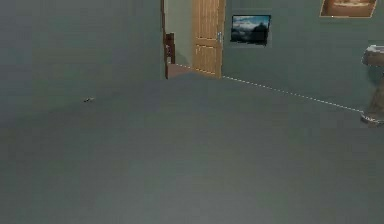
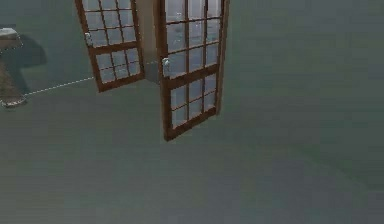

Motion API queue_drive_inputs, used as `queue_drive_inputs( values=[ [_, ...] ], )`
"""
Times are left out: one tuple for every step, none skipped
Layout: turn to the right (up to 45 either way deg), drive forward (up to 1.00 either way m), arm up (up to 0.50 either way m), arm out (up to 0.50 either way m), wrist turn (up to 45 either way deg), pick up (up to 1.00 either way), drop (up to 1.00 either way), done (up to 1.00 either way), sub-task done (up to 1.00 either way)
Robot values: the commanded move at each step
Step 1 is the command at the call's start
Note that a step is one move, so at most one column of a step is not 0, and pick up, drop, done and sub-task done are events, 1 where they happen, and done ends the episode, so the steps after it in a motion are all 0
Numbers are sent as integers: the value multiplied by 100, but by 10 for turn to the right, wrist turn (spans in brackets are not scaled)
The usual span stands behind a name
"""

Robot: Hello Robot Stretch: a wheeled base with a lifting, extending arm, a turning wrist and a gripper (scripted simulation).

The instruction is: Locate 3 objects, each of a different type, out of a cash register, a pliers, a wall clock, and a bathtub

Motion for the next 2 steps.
queue_drive_inputs(
  values=[
    [0, 100, 0, 0, 0, 0, 0, 0, 0],
    [0, 100, 0, 0, 0, 0, 0, 0, 0]
  ],
)
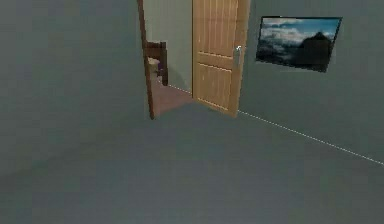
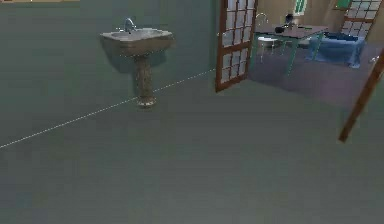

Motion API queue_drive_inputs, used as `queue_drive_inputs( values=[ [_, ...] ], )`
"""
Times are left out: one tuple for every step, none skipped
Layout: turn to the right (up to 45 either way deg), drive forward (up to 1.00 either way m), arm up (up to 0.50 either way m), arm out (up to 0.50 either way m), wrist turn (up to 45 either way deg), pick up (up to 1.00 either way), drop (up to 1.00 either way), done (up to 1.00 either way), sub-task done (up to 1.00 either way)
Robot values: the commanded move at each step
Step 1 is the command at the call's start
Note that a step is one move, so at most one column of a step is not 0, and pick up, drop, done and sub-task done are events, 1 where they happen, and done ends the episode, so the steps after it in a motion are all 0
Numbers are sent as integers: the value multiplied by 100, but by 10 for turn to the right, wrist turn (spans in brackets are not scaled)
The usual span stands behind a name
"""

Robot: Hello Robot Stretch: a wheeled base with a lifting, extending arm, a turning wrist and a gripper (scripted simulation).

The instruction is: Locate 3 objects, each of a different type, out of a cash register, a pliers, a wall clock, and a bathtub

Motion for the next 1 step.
queue_drive_inputs(
  values=[
    [0, 100, 0, 0, 0, 0, 0, 0, 0]
  ],
)
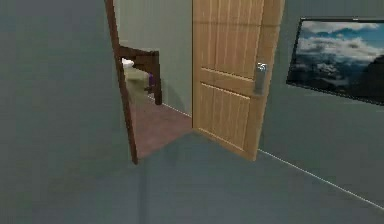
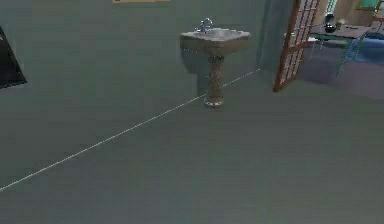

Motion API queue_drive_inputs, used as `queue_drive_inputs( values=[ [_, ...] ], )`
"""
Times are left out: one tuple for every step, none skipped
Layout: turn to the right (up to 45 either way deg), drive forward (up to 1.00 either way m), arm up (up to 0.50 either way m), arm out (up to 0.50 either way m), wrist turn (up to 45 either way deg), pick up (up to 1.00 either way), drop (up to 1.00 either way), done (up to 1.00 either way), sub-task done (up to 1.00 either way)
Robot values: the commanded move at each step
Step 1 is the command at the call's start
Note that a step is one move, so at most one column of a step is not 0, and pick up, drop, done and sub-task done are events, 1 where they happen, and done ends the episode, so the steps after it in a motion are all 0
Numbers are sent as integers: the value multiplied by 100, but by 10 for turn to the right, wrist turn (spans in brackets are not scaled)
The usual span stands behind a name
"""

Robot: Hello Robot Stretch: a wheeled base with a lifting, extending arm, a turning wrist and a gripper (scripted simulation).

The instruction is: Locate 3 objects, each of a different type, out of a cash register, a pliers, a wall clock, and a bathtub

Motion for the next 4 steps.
queue_drive_inputs(
  values=[
    [0, 100, 0, 0, 0, 0, 0, 0, 0],
    [0, 65, 0, 0, 0, 0, 0, 0, 0],
    [-450, 0, 0, 0, 0, 0, 0, 0, 0],
    [0, 75, 0, 0, 0, 0, 0, 0, 0]
  ],
)
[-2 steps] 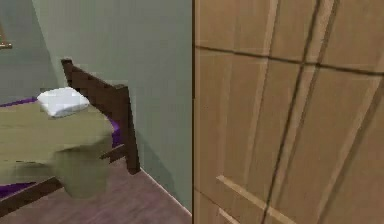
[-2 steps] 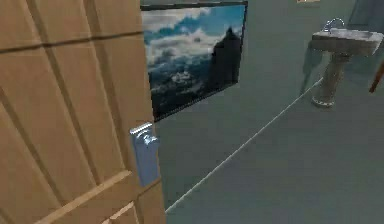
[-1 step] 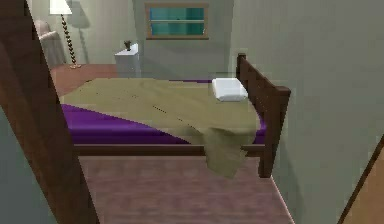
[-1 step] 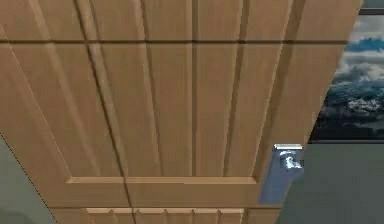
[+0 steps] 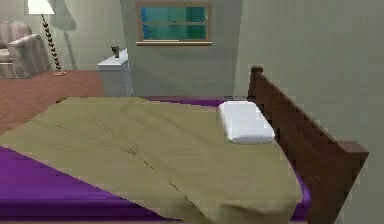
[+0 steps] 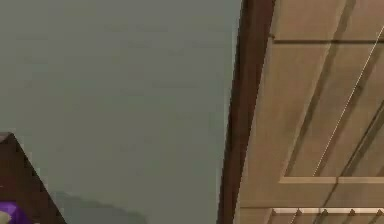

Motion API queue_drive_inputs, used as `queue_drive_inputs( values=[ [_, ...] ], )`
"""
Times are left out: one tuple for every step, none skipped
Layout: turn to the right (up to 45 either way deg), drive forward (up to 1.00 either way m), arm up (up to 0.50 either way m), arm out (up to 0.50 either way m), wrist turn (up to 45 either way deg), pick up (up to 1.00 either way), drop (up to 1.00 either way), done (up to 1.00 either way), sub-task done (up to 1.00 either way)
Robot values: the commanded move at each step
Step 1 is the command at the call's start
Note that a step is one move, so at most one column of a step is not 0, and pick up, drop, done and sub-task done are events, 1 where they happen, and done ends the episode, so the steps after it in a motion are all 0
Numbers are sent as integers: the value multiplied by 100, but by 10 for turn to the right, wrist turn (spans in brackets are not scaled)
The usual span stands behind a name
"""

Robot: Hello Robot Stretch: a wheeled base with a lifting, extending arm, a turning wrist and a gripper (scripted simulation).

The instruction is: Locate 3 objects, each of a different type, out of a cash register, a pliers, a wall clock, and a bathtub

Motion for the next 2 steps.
queue_drive_inputs(
  values=[
    [-420, 0, 0, 0, 0, 0, 0, 0, 0],
    [0, 30, 0, 0, 0, 0, 0, 0, 0]
  ],
)
